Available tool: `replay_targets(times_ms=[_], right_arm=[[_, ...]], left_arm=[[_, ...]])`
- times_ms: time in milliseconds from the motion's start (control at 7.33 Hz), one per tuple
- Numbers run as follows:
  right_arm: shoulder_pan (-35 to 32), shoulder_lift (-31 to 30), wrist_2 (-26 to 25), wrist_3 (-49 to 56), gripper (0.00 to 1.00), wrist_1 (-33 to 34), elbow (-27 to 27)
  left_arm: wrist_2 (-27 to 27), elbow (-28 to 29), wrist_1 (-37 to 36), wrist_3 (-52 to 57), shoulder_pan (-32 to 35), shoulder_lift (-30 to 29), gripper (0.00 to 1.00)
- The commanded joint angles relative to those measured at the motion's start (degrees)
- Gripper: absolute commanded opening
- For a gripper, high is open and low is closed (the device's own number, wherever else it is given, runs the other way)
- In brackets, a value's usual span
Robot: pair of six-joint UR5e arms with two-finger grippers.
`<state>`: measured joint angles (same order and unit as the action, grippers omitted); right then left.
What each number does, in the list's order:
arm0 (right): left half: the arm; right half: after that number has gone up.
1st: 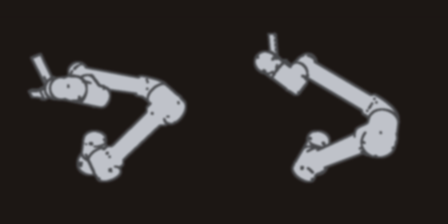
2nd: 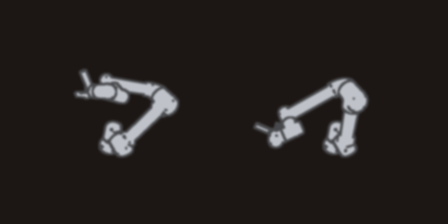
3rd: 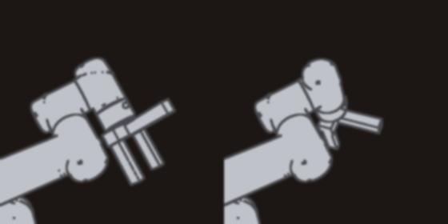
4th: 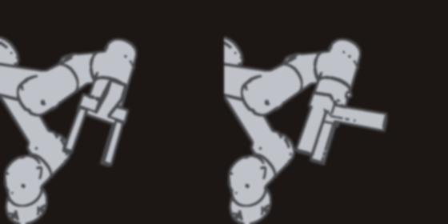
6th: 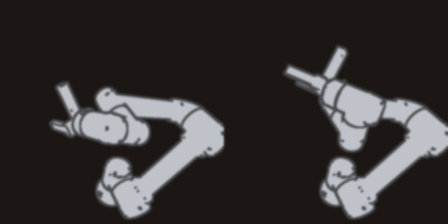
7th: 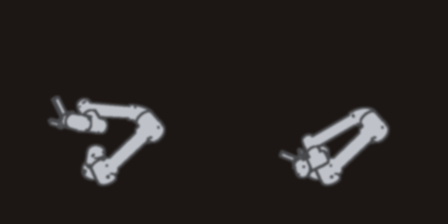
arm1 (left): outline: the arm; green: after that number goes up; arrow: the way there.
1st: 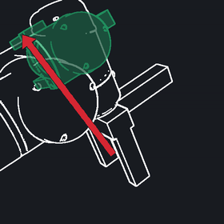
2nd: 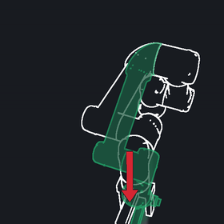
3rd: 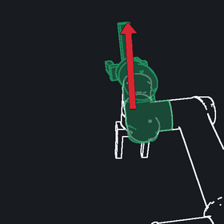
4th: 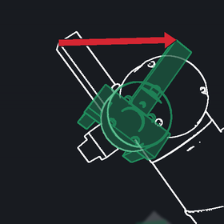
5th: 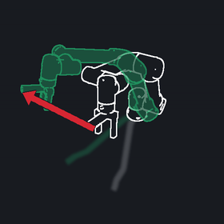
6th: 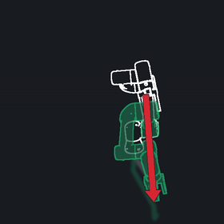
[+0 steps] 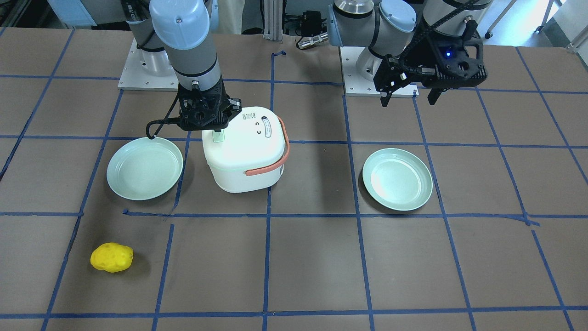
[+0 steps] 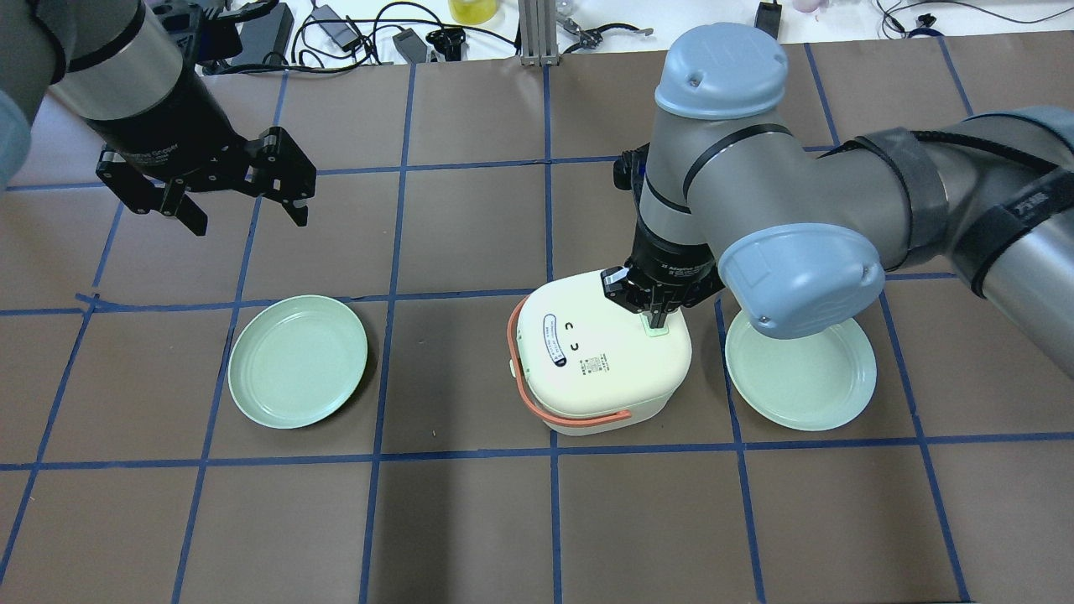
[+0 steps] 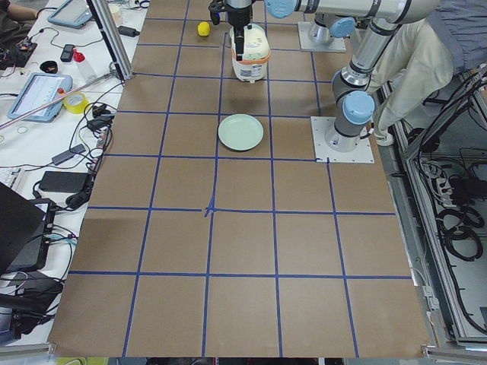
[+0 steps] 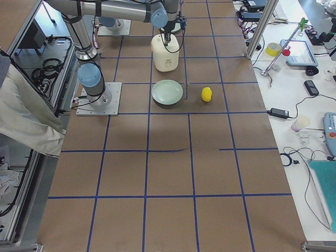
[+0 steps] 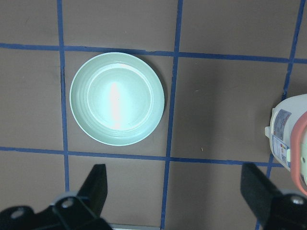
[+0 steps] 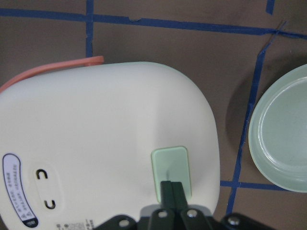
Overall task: Press rice cooker button
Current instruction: 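Press the pale green button down with the right gripper fingertips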
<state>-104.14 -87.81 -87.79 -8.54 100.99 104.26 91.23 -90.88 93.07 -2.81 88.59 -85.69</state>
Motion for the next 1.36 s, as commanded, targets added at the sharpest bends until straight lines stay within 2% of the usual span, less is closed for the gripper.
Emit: replay_targets(times_ms=[0,818,955,1091,1227], right_arm=[[-0.09,0.27,-0.1,0.63,0.11,-0.01,0.33],[-0.09,1.5,-0.19,0.46,0.13,1.4,0.24],[-0.01,0.89,-0.62,-0.15,0.86,1.57,-1.41],[0.26,0.1,-1.58,-0.59,1.0,0.97,-3.26],[0.95,0.01,-5.07,-0.51,1.0,0.96,-6.41]], left_arm=[[0.0,0.0,0.0,-0.09,0.0,0.0,1.0],[0.0,0.0,0.0,-0.09,0.0,0.0,1.0],[0.0,0.0,0.0,0.0,0.0,0.0,1.0],[0.0,0.0,0.0,-0.09,0.0,0.0,1.0],[0.0,0.0,0.0,0.0,0.0,0.0,1.0]])
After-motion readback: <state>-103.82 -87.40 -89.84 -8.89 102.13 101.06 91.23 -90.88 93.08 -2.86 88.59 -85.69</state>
